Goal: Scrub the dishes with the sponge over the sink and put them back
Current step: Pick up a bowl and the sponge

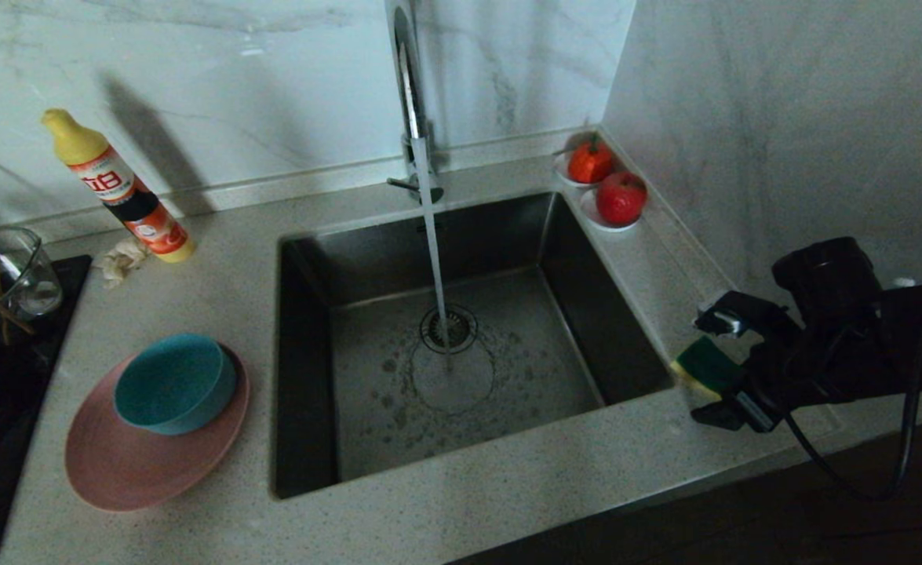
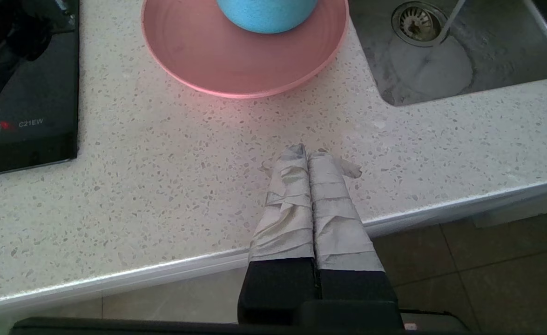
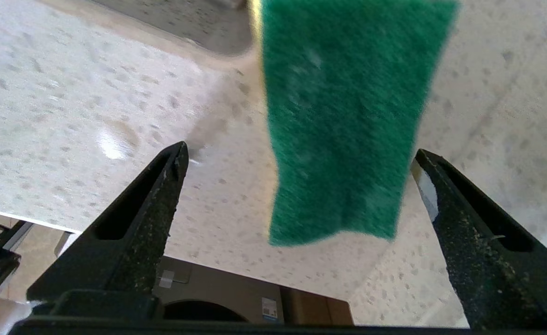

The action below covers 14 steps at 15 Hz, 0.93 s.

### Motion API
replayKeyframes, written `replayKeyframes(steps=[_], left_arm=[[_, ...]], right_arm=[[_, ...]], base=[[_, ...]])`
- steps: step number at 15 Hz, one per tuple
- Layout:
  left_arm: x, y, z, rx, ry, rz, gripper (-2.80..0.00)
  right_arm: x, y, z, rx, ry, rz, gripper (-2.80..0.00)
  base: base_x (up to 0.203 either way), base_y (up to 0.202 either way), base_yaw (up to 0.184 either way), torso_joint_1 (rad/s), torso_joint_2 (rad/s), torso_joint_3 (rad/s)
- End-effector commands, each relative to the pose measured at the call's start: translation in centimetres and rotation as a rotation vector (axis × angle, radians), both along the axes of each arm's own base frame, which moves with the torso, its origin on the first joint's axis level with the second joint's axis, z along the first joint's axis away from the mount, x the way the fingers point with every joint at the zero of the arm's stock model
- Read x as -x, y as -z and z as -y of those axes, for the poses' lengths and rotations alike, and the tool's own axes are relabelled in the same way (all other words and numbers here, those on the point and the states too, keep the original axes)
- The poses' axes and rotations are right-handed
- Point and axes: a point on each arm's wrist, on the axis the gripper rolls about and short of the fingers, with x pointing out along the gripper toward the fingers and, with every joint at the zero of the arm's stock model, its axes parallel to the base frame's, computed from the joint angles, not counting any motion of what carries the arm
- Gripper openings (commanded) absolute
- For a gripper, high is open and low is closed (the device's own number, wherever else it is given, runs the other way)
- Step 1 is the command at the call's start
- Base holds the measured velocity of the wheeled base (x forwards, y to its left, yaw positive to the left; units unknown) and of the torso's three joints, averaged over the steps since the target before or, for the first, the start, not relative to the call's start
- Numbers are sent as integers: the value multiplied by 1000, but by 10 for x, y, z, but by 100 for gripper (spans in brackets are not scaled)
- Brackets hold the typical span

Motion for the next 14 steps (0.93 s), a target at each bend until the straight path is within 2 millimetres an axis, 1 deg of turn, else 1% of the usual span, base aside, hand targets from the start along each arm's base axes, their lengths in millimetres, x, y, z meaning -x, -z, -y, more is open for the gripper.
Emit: replayKeyframes(steps=[1, 6, 7, 14], left_arm=[[0, 0, 0, 0, 0, -1, -280], [0, 0, 0, 0, 0, -1, -280], [0, 0, 0, 0, 0, -1, -280], [0, 0, 0, 0, 0, -1, -280]], right_arm=[[0, 1, -2, 3, -10, -6, 0], [-1, 0, -2, 5, -7, -8, 0], [-1, 0, -2, 4, -7, -9, -280], [-1, 2, -2, 6, -5, -14, -280]], base=[[0, 0, 0, 0, 0, 0], [0, 0, 0, 0, 0, 0], [0, 0, 0, 0, 0, 0], [0, 0, 0, 0, 0, 0]])
